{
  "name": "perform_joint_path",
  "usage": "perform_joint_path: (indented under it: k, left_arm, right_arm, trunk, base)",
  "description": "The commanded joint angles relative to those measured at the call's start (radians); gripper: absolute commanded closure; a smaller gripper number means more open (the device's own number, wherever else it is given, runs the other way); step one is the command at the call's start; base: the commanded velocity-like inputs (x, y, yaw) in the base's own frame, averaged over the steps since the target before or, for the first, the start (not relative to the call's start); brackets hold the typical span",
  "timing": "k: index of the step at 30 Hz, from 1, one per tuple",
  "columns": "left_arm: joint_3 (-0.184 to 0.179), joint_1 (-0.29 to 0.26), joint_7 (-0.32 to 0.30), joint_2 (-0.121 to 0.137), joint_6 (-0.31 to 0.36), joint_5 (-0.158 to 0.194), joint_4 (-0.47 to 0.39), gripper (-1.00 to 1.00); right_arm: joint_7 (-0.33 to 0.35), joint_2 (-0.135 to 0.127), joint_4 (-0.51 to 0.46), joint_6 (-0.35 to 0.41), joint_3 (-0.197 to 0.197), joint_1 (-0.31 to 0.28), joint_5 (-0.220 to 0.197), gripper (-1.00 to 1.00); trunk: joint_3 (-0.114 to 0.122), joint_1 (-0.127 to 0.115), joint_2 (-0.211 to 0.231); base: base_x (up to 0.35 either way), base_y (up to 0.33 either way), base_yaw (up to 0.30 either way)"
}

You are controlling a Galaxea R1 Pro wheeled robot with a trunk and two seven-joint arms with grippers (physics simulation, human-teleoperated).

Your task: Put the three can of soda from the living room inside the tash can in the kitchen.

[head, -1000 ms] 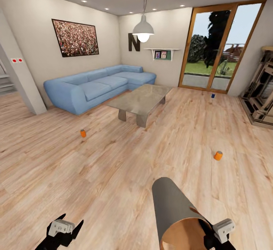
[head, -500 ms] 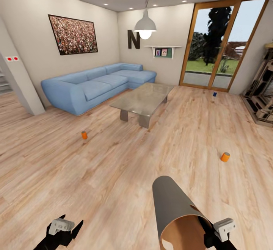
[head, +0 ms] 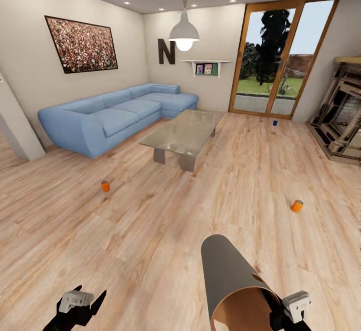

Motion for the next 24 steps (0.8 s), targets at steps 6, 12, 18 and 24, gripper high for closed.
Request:
perform_joint_path:
  k: [6, 12, 18, 24]
  left_arm:
    - [0.0, -0.006, 0.001, 0.001, 0.002, -0.003, 0.005, -1.0]
    - [0.0, -0.007, 0.001, 0.001, 0.002, -0.003, 0.005, -1.0]
    - [0.0, -0.007, 0.0, 0.001, 0.002, -0.003, 0.006, -1.0]
    - [0.0, -0.007, 0.0, 0.001, 0.004, -0.003, 0.006, -1.0]
  right_arm:
    - [0.006, 0.0, -0.001, 0.001, 0.0, 0.0, -0.01, 1.0]
    - [0.006, 0.0, -0.001, 0.002, 0.0, 0.001, -0.01, 1.0]
    - [0.006, 0.001, 0.0, 0.003, 0.001, 0.001, -0.01, 1.0]
    - [0.006, 0.0, 0.001, 0.002, 0.001, 0.001, -0.01, 1.0]
  trunk:
    - [0.0, 0.0, 0.0]
    - [0.0, 0.0, 0.0]
    - [0.0, 0.0, 0.0]
    - [0.0, 0.0, 0.0]
  base:
    - [0.191, 0.276, -0.246]
    - [0.19, 0.276, -0.23]
    - [0.188, 0.276, -0.212]
    - [0.181, 0.279, -0.166]
